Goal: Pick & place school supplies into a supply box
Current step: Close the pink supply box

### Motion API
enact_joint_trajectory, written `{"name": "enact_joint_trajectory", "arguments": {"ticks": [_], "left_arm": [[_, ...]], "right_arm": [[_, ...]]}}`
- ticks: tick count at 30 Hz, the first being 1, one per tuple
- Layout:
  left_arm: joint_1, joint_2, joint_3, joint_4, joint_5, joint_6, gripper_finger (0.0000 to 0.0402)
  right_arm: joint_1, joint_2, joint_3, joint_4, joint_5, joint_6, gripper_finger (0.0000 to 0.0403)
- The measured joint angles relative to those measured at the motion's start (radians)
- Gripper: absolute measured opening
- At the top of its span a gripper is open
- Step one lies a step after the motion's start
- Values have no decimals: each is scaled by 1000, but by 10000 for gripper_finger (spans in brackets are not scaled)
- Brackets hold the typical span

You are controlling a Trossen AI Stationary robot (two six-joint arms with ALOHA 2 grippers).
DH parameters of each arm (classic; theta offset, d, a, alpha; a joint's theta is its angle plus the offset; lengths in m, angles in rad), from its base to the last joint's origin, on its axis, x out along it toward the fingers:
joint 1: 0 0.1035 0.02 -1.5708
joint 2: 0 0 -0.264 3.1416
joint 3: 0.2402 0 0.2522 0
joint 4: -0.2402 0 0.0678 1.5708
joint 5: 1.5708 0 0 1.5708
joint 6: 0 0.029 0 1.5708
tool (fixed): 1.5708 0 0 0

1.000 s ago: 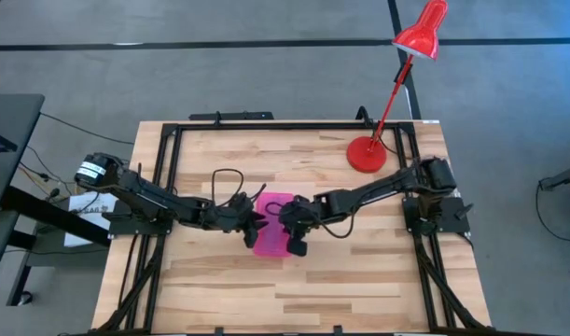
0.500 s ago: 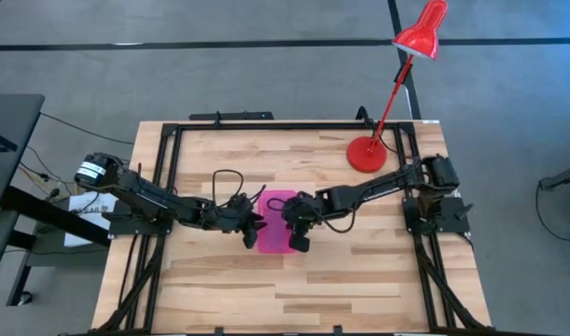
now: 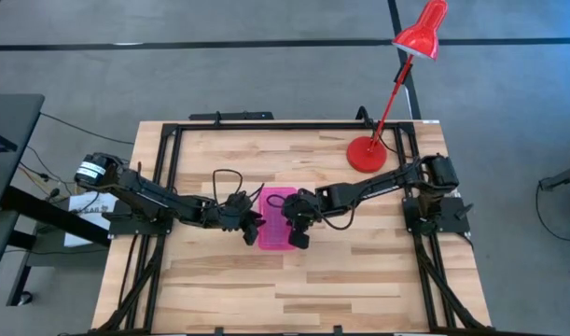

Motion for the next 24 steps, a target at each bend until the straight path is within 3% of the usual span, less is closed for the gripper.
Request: {"name": "enact_joint_trajectory", "arguments": {"ticks": [24], "left_arm": [[0, 3, -3, -11, 0, -1, 125]], "right_arm": [[0, -1, 0, -35, 0, 11, 0]]}}
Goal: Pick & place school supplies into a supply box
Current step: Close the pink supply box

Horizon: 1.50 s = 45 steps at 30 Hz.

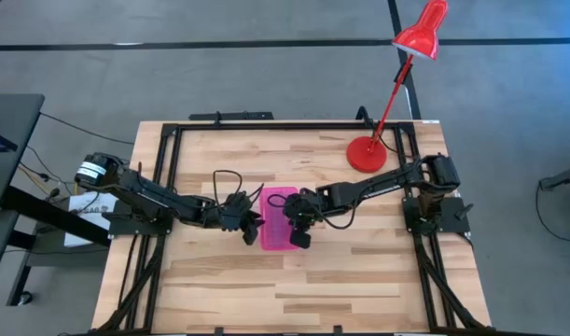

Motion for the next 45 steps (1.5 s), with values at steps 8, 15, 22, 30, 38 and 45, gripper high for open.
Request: {"name": "enact_joint_trajectory", "arguments": {"ticks": [8, 15, 22, 30, 38, 45], "left_arm": [[0, 1, 0, 3, -5, 0, 125], [28, 0, 0, -64, -20, -66, 125], [41, -2, 1, -71, -39, -74, 125], [42, -2, 1, -71, -45, -74, 125], [43, -2, 1, -70, -48, -73, 125], [72, -1, 1, -61, -52, -68, 125]], "right_arm": [[0, -1, 0, -16, 0, 15, 0], [0, -1, -1, -8, 0, 20, 0], [0, 0, -3, 23, 0, 34, 0], [-2, 0, -2, 23, 0, 34, 0], [-15, 0, -1, 9, 0, 26, 0], [-28, 0, 0, -2, 0, 25, 0]]}}
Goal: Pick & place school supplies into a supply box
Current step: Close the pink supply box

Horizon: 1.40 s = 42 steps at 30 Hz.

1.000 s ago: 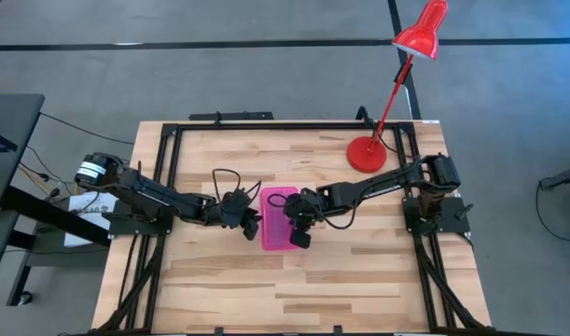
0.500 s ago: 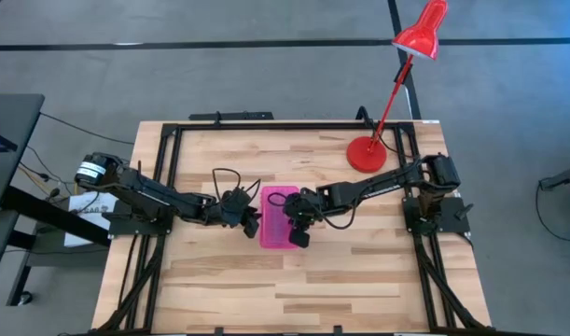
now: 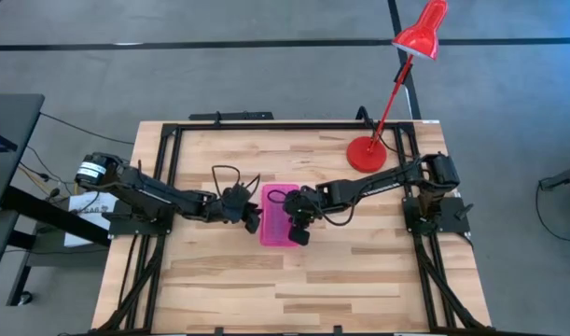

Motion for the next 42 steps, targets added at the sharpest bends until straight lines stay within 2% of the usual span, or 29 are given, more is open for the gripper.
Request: {"name": "enact_joint_trajectory", "arguments": {"ticks": [6, 34, 42], "left_arm": [[27, 0, 0, 17, 43, 19, 125], [48, 0, 1, 18, 59, 30, 125], [48, 0, 1, 18, 59, 30, 125]], "right_arm": [[-2, 0, 0, -8, 3, -2, 0], [-31, -1, 0, -19, 0, -11, 0], [-32, -47, -5, -39, 13, -21, 0]]}}
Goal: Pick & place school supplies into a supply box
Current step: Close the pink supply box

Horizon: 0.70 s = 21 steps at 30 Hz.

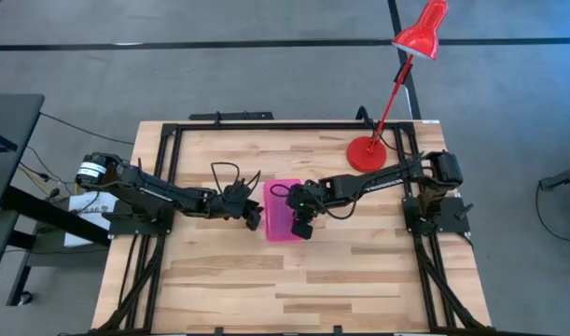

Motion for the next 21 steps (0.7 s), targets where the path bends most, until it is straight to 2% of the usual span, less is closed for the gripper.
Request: {"name": "enact_joint_trajectory", "arguments": {"ticks": [4, 13, 17, 21], "left_arm": [[0, 0, 0, -1, 0, 5, 125], [0, 0, 0, -3, -7, 7, 125], [0, 0, 0, -4, -7, 7, 125], [0, 0, 0, -10, -6, -1, 125]], "right_arm": [[-2, -31, -2, -28, 45, -13, 0], [-2, -65, 0, -40, 49, -5, 0], [-2, -51, 1, -107, 50, 17, 0], [19, -54, 2, -146, 114, 19, 0]]}}
